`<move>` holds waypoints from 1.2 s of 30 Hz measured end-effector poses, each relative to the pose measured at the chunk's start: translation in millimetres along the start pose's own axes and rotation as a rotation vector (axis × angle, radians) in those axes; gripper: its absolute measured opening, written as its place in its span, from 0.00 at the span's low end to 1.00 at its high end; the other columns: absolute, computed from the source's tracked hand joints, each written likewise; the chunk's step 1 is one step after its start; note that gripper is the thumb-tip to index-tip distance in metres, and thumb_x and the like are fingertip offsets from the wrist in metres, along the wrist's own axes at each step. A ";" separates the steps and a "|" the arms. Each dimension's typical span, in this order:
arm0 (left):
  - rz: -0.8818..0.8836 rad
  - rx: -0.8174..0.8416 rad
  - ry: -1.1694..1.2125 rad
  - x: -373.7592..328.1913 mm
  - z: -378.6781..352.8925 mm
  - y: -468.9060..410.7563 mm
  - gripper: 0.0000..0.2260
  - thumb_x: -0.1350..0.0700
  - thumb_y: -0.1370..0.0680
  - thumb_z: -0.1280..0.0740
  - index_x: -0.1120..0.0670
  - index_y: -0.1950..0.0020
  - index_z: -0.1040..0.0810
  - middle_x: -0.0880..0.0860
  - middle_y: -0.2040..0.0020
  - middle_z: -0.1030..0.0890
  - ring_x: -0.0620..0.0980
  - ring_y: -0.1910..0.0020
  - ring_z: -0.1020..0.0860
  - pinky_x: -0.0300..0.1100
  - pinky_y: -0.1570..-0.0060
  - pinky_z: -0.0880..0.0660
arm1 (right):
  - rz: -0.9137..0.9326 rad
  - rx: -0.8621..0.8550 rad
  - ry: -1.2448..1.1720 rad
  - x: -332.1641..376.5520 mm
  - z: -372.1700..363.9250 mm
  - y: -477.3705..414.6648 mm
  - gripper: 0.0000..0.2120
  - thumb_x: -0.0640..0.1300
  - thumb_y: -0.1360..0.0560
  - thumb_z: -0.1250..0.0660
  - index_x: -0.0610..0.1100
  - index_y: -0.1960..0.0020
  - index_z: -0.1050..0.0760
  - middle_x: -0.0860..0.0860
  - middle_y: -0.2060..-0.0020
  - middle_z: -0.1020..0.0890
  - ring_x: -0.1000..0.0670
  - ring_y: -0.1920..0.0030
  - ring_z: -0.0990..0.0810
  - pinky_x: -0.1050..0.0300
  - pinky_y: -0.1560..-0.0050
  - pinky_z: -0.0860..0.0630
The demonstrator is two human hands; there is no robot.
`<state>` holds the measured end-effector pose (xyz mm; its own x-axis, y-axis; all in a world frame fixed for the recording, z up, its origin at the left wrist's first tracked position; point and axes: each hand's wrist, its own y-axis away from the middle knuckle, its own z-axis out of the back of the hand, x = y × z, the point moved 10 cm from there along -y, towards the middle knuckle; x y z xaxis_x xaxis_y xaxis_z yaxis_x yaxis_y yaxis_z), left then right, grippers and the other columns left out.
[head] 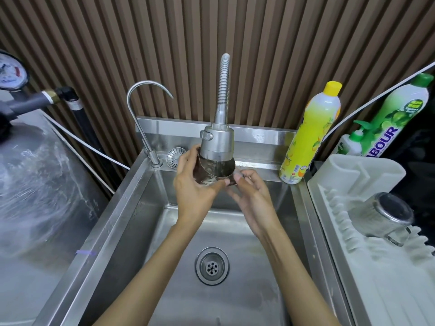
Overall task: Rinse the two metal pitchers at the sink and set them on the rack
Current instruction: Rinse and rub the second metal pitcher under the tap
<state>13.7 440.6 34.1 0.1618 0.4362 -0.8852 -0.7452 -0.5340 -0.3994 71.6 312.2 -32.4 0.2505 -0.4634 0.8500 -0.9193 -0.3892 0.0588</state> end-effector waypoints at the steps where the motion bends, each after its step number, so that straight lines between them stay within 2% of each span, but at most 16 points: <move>1: -0.012 -0.003 -0.033 -2.3 2.4 1.2 0.35 0.57 0.43 0.20 0.53 0.37 0.26 0.44 0.48 0.27 0.25 0.50 0.29 0.18 0.51 0.37 | -0.006 -0.013 0.032 -2.1 0.5 2.8 0.07 0.37 0.23 0.38 0.42 0.59 0.32 0.44 0.50 0.19 0.40 0.38 0.24 0.42 0.35 0.28; 3: 0.005 -0.019 -0.090 -3.2 8.4 3.1 0.34 0.55 0.43 0.18 0.52 0.39 0.24 0.48 0.47 0.27 0.33 0.49 0.28 0.18 0.51 0.37 | 0.004 -0.052 0.128 1.0 2.3 8.1 0.06 0.38 0.24 0.36 0.43 0.59 0.31 0.50 0.60 0.18 0.46 0.50 0.19 0.45 0.43 0.22; 5: 0.040 -0.012 -0.155 -1.2 10.2 3.9 0.31 0.51 0.42 0.19 0.52 0.42 0.23 0.49 0.50 0.27 0.44 0.50 0.26 0.21 0.53 0.35 | 0.018 -0.101 0.210 8.8 5.1 11.9 0.06 0.40 0.25 0.34 0.42 0.59 0.29 0.50 0.63 0.17 0.47 0.56 0.19 0.50 0.53 0.18; 6: 0.060 0.001 -0.184 1.3 9.8 4.0 0.29 0.47 0.42 0.19 0.53 0.45 0.22 0.50 0.52 0.27 0.46 0.51 0.26 0.22 0.54 0.35 | 0.019 -0.125 0.245 13.1 6.2 13.9 0.06 0.41 0.25 0.33 0.42 0.59 0.29 0.50 0.63 0.17 0.47 0.57 0.19 0.51 0.57 0.17; 10: 0.222 0.085 -0.131 17.2 2.4 7.3 0.24 0.39 0.42 0.22 0.49 0.52 0.20 0.49 0.55 0.23 0.45 0.55 0.23 0.20 0.58 0.34 | 0.000 -0.256 0.436 31.2 15.4 19.3 0.10 0.45 0.29 0.28 0.43 0.64 0.27 0.48 0.63 0.15 0.48 0.61 0.14 0.52 0.67 0.18; 13: 0.421 0.198 0.082 38.1 -11.9 16.4 0.17 0.46 0.40 0.21 0.49 0.55 0.17 0.44 0.60 0.16 0.43 0.57 0.19 0.30 0.54 0.27 | 0.083 -0.342 0.767 59.8 14.6 22.3 0.13 0.49 0.31 0.26 0.46 0.68 0.27 0.46 0.66 0.15 0.46 0.63 0.15 0.48 0.63 0.18; 15: 0.542 0.311 0.280 48.5 -28.5 26.9 0.21 0.51 0.42 0.20 0.53 0.52 0.16 0.50 0.57 0.14 0.49 0.54 0.18 0.42 0.47 0.23 | 0.181 -0.375 1.078 80.6 4.7 27.2 0.13 0.52 0.31 0.27 0.47 0.67 0.27 0.48 0.66 0.16 0.45 0.62 0.18 0.50 0.57 0.21; 17: 0.612 0.380 0.448 50.7 -42.8 33.6 0.23 0.60 0.39 0.22 0.58 0.46 0.19 0.56 0.51 0.16 0.53 0.51 0.19 0.46 0.42 0.25 | 0.260 -0.361 1.231 89.1 -6.4 32.8 0.12 0.50 0.29 0.29 0.47 0.65 0.29 0.48 0.64 0.16 0.45 0.60 0.20 0.53 0.56 0.26; 19: 0.606 0.387 0.516 49.5 -50.8 30.3 0.21 0.68 0.35 0.26 0.58 0.43 0.21 0.56 0.50 0.17 0.52 0.50 0.19 0.44 0.41 0.26 | 0.301 -0.325 1.162 88.0 -9.3 33.7 0.10 0.47 0.28 0.30 0.48 0.64 0.29 0.50 0.59 0.16 0.46 0.56 0.19 0.51 0.53 0.24; 22: 0.522 0.322 0.519 43.8 -53.9 16.6 0.24 0.72 0.37 0.25 0.58 0.43 0.24 0.55 0.50 0.17 0.52 0.49 0.19 0.44 0.42 0.25 | 0.309 -0.291 0.880 76.9 0.4 26.4 0.13 0.38 0.27 0.31 0.49 0.65 0.32 0.55 0.52 0.18 0.52 0.49 0.19 0.53 0.45 0.23; 25: 0.458 0.173 0.388 42.7 -42.3 5.2 0.25 0.71 0.40 0.23 0.56 0.46 0.23 0.49 0.57 0.17 0.51 0.57 0.21 0.40 0.55 0.24 | 0.243 -0.184 0.546 56.6 9.0 11.4 0.12 0.34 0.26 0.34 0.46 0.64 0.32 0.54 0.45 0.19 0.58 0.45 0.20 0.61 0.41 0.26; 27: 0.368 0.096 0.302 34.3 -32.4 -0.2 0.27 0.68 0.43 0.22 0.53 0.48 0.23 0.48 0.56 0.18 0.49 0.58 0.21 0.39 0.55 0.24 | 0.133 -0.063 0.239 33.8 12.2 -0.4 0.11 0.34 0.24 0.36 0.44 0.63 0.32 0.50 0.40 0.20 0.55 0.40 0.21 0.55 0.38 0.27; 29: 0.274 0.061 0.207 23.8 -22.9 -2.0 0.32 0.61 0.47 0.23 0.54 0.43 0.24 0.51 0.49 0.20 0.47 0.51 0.21 0.39 0.49 0.24 | 0.010 0.039 -0.027 10.3 9.7 -7.8 0.10 0.33 0.24 0.38 0.42 0.62 0.33 0.45 0.36 0.24 0.47 0.36 0.24 0.48 0.36 0.28; 32: 0.170 0.052 0.064 10.2 -7.8 -0.9 0.36 0.56 0.46 0.25 0.54 0.38 0.25 0.52 0.43 0.22 0.48 0.44 0.22 0.44 0.42 0.25 | -0.083 0.095 -0.189 -10.9 0.8 -5.8 0.07 0.36 0.27 0.36 0.41 0.62 0.32 0.41 0.42 0.25 0.44 0.41 0.25 0.46 0.39 0.25; 34: 0.120 0.059 -0.005 2.1 -1.7 1.4 0.37 0.55 0.45 0.23 0.54 0.36 0.26 0.51 0.43 0.24 0.44 0.45 0.24 0.33 0.42 0.29 | -0.091 0.076 -0.158 -14.2 -0.8 -1.5 0.06 0.37 0.27 0.36 0.41 0.63 0.31 0.43 0.51 0.23 0.47 0.48 0.23 0.48 0.46 0.20; 36: 0.107 0.041 -0.065 -1.7 3.9 3.8 0.37 0.56 0.43 0.19 0.52 0.36 0.26 0.49 0.45 0.26 0.39 0.49 0.27 0.19 0.50 0.36 | -0.066 0.035 -0.027 -9.4 0.7 2.1 0.07 0.37 0.26 0.36 0.42 0.62 0.30 0.45 0.58 0.22 0.49 0.55 0.21 0.49 0.52 0.18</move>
<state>8.0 440.7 35.0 0.0387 0.4246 -0.9046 -0.7818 -0.5509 -0.2920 67.5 315.1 -40.7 0.3192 -0.4572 0.8301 -0.8893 -0.4473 0.0956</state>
